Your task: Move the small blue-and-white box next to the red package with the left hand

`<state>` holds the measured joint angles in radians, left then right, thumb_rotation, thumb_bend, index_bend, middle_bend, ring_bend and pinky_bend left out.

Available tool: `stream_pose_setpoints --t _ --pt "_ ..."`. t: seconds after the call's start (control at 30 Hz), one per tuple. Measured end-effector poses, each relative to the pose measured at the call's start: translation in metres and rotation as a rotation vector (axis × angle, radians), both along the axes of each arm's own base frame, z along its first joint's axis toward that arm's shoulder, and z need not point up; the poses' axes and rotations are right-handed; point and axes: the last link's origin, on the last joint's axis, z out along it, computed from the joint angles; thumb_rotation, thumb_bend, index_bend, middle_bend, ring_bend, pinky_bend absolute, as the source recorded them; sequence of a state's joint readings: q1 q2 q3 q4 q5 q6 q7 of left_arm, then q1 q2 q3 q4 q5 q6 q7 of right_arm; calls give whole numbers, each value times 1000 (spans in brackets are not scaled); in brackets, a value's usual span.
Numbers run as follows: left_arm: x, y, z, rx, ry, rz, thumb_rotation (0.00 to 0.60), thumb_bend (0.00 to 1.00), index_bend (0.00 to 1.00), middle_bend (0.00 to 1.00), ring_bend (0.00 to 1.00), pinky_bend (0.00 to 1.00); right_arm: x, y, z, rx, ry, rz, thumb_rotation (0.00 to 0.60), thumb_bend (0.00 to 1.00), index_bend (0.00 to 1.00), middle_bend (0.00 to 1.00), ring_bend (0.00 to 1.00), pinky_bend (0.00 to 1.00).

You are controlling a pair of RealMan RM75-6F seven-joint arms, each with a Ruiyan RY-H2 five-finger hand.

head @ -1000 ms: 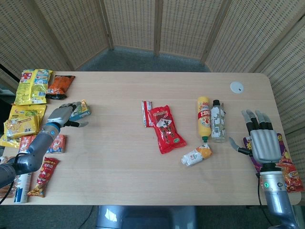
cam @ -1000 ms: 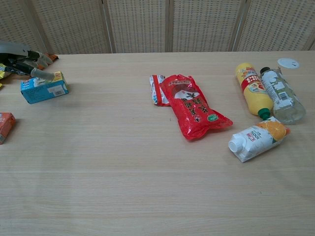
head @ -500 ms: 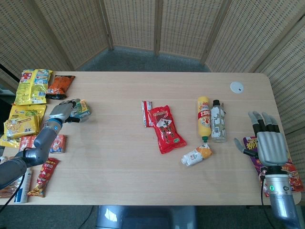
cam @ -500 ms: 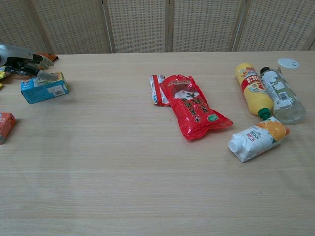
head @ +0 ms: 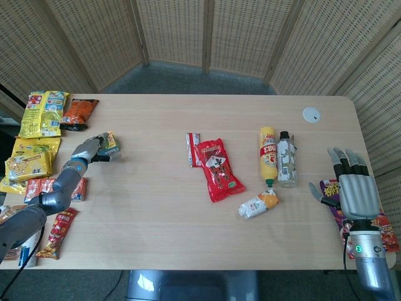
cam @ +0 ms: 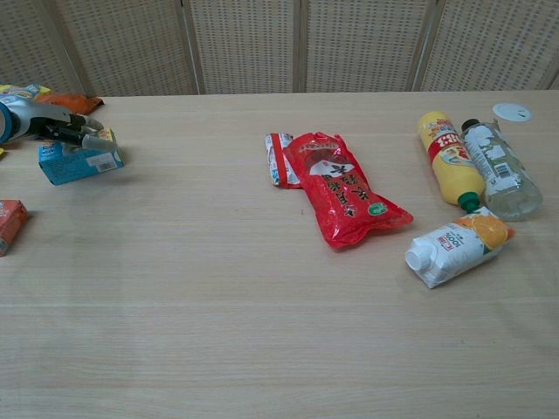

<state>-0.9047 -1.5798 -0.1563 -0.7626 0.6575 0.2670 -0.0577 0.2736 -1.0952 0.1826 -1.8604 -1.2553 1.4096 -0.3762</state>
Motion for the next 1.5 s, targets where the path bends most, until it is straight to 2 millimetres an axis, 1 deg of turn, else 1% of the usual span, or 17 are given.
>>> stream_pose_setpoints --t 0.1,0.3,0.43,0.63,0.93,1.13,1.27,1.4,1.5 --pt "6 -2 -6 9 -68 22 280 224 0 0 0 0 -1 1 0 0 -9 1 141 324 0 67 0 0" --pt "26 -6 -22 4 -181 33 280 225 0 0 0 0 -6 5 7 -15 -11 -5 135 324 0 68 0 0" --pt "45 -9 -34 -23 -246 24 283 226 0 0 0 0 -8 8 12 -27 -18 -6 133 325 0 68 0 0" --pt "72 -14 -53 -96 -277 -21 284 225 0 0 0 0 -10 12 17 -37 -26 -5 136 322 0 69 0 0" --pt "100 -31 -71 -200 -301 -86 280 224 0 0 0 0 -13 17 25 -56 -31 -3 134 323 0 71 0 0" --pt "120 -50 -78 -283 -318 -144 282 224 0 0 0 0 -12 19 26 -59 -35 4 135 323 0 71 0 0" --pt "132 -62 -78 -330 -327 -186 282 225 0 0 0 0 -11 20 26 -61 -35 6 133 324 0 71 0 0" --pt "142 -69 -72 -341 -335 -229 281 224 0 0 0 0 -11 21 28 -64 -37 10 131 324 0 71 0 0" --pt "147 -66 -64 -303 -315 -287 277 224 0 0 0 0 -9 21 28 -63 -39 14 135 325 0 71 0 0"
